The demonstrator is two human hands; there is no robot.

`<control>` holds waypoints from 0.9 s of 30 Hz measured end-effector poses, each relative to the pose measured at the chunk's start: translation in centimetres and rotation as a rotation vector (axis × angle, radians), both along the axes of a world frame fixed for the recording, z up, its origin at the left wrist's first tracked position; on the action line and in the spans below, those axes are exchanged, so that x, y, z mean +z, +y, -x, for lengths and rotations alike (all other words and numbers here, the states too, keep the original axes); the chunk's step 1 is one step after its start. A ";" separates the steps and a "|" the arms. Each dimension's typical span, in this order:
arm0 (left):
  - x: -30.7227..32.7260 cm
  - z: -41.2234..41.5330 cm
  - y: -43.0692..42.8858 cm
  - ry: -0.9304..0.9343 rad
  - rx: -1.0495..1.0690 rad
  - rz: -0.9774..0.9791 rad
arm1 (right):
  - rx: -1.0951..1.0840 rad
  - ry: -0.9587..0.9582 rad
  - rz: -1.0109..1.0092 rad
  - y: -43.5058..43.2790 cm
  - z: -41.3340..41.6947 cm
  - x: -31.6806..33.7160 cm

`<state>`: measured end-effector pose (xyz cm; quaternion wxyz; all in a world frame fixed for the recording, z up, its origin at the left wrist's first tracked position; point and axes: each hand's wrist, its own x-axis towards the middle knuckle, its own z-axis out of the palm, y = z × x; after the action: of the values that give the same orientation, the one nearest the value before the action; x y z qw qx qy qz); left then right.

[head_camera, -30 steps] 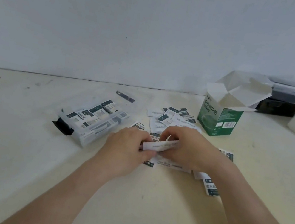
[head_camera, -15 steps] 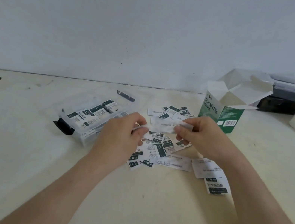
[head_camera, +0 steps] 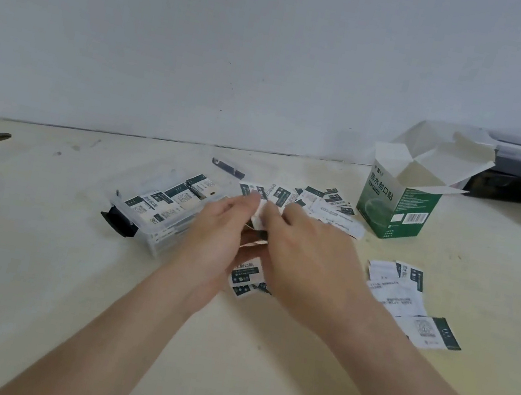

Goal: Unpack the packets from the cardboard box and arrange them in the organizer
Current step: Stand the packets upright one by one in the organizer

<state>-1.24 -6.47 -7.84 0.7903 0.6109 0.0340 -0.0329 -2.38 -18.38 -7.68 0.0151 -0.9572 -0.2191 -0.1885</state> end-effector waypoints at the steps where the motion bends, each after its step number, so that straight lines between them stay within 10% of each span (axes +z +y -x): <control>1: -0.2 0.0 0.0 -0.024 0.019 -0.065 | 0.050 0.050 -0.044 0.1 0.3 -0.2; 10: -0.9 0.2 -0.3 -0.230 0.047 -0.281 | 0.090 0.764 -1.386 -1.0 -1.2 -0.2; 13: -1.2 0.1 -0.4 -0.294 -0.010 -0.464 | 0.079 0.690 -1.636 0.3 -0.9 -0.7; 18: -0.6 -0.1 1.9 -0.329 -0.300 -1.645 | -0.126 0.527 -1.599 -2.4 -2.2 0.2; 27: -0.4 -0.3 2.2 -0.101 -0.297 -1.436 | -0.102 0.754 -1.370 -3.7 -3.0 -0.8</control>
<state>-0.93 -4.29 -8.27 0.1832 0.9771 -0.0722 -0.0810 0.64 -22.08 -8.47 0.6669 -0.7429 0.0103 0.0559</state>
